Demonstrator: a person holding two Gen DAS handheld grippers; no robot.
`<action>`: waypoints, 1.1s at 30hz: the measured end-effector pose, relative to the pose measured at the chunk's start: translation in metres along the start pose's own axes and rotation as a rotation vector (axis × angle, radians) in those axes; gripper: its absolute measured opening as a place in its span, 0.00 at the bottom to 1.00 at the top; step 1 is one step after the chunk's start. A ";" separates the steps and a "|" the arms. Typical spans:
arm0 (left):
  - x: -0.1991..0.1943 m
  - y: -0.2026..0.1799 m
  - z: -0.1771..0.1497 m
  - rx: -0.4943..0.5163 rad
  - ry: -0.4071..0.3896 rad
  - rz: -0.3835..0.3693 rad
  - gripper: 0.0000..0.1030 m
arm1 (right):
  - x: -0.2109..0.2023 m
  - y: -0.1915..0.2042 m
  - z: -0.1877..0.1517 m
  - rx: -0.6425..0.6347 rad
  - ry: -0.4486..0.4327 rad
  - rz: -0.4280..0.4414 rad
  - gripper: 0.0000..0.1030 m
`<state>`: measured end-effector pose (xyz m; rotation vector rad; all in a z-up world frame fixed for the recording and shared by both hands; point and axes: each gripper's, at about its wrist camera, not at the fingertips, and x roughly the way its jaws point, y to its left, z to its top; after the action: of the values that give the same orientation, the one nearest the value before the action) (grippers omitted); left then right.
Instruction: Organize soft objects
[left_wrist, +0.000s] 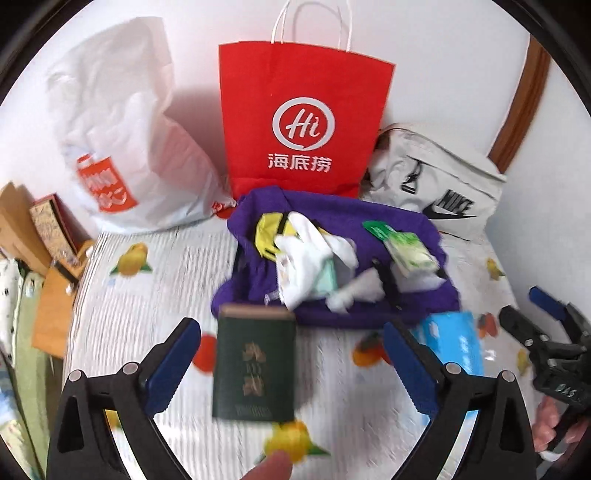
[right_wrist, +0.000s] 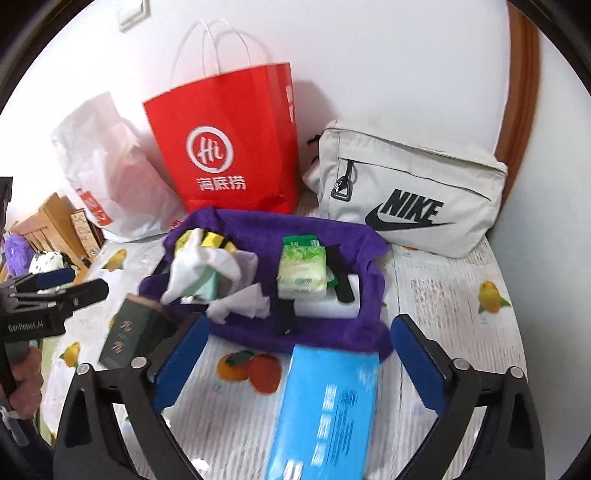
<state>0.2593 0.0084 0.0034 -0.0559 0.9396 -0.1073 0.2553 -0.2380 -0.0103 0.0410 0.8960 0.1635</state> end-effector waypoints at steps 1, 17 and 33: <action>-0.008 -0.002 -0.006 0.000 -0.006 -0.007 0.99 | -0.006 0.001 -0.005 0.004 0.000 0.001 0.98; -0.108 -0.035 -0.120 0.035 -0.090 0.048 0.99 | -0.119 0.017 -0.101 0.044 -0.040 -0.040 0.99; -0.165 -0.057 -0.190 0.061 -0.151 0.053 0.99 | -0.193 0.030 -0.173 0.046 -0.146 -0.038 0.99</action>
<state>0.0050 -0.0296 0.0293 0.0173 0.7861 -0.0811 -0.0013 -0.2452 0.0340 0.0776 0.7547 0.1028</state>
